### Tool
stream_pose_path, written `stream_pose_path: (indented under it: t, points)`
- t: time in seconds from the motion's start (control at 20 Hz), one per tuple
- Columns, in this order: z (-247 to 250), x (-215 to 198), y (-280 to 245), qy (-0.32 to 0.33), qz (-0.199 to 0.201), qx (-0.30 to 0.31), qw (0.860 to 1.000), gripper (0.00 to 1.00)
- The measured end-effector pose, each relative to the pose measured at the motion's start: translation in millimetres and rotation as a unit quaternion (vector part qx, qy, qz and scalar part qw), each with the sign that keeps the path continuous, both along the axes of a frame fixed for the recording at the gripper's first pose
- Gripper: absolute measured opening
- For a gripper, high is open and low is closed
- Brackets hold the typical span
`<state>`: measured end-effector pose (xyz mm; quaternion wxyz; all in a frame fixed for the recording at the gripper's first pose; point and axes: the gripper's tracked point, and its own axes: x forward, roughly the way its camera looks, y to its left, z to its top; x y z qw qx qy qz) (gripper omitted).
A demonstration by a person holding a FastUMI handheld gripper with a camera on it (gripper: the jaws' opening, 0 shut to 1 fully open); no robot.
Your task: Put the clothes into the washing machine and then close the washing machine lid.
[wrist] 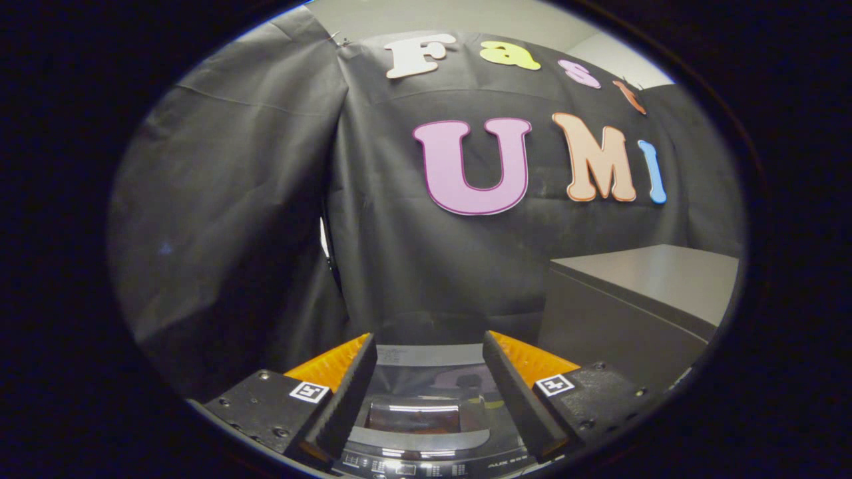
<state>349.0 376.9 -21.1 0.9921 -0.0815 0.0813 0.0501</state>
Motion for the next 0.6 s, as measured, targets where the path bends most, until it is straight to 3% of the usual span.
stream_pose_path:
  t: [0.35,0.6]
  points:
    - [30.8,-43.9,-23.2,-0.034,-0.01,-0.063,0.997,0.97]
    - [50.8,-86.4,-24.3,-0.054,-0.001,-0.065,0.996,0.97]
